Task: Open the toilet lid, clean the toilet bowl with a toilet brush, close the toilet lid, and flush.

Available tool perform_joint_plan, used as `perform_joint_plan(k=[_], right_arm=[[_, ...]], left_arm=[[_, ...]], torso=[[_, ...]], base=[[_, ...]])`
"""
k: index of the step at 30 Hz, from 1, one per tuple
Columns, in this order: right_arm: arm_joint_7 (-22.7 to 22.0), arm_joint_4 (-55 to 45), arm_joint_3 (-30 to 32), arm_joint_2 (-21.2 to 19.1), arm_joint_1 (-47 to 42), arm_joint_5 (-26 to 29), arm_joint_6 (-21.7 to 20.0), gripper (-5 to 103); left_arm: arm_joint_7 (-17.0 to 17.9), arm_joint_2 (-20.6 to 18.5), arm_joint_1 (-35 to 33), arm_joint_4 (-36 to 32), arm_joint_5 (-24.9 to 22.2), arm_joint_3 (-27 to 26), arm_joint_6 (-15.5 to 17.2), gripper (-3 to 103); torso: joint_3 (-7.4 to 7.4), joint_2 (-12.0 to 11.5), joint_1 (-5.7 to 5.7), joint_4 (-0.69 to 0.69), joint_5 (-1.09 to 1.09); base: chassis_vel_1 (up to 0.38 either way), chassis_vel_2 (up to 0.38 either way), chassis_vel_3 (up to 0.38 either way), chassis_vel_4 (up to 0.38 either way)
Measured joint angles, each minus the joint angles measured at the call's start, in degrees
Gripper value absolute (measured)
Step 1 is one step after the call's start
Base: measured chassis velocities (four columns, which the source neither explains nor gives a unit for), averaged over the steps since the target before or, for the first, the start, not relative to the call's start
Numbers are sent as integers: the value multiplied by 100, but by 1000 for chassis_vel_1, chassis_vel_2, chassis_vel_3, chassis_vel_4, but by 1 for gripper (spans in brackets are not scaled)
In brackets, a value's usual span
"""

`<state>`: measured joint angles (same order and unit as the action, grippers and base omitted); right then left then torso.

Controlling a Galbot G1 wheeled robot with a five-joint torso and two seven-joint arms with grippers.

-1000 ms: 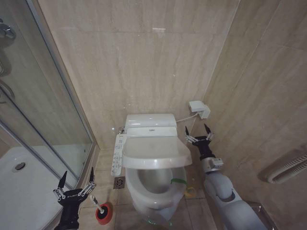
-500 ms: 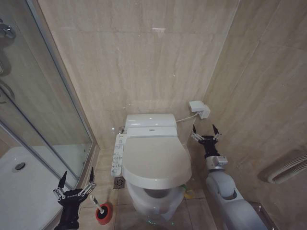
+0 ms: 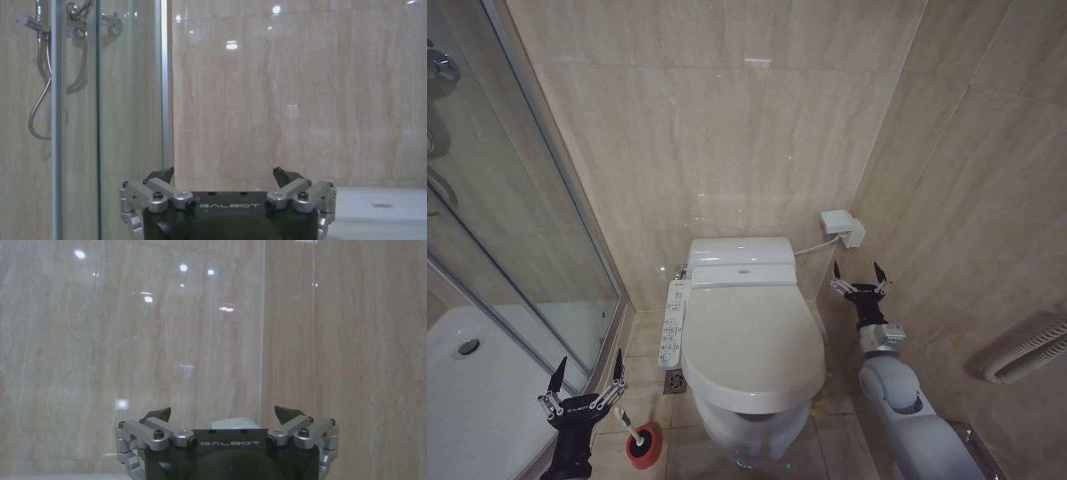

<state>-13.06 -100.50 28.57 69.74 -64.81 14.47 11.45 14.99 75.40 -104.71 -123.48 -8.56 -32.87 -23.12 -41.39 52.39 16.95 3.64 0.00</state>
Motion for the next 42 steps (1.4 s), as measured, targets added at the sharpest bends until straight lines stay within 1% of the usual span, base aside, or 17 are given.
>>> perform_joint_plan(k=[9, 18, 28, 42], right_arm=[[34, -226, 202, -95, -318, -51, -23, 100], [19, -543, 256, -44, -754, -129, -26, 100], [-99, -1100, 228, 347, -1274, -257, -138, 100], [-89, -1352, 332, 610, -1550, -404, -156, 100]], left_arm=[[0, 0, 0, 0, 0, 0, 0, 97], [0, 0, 0, 0, 0, 0, 0, 97], [0, 0, 0, 0, 0, 0, 0, 97], [0, 0, 0, 0, 0, 0, 0, 97]], torso=[[0, 0, 0, 1, 0], [0, -1, 0, 1, 0], [0, -1, 0, 1, -1], [0, 0, 0, 0, -1]], base=[[0, 0, 0, 0], [0, 0, 0, 0], [0, 0, 0, 0], [0, 0, 0, 0]])
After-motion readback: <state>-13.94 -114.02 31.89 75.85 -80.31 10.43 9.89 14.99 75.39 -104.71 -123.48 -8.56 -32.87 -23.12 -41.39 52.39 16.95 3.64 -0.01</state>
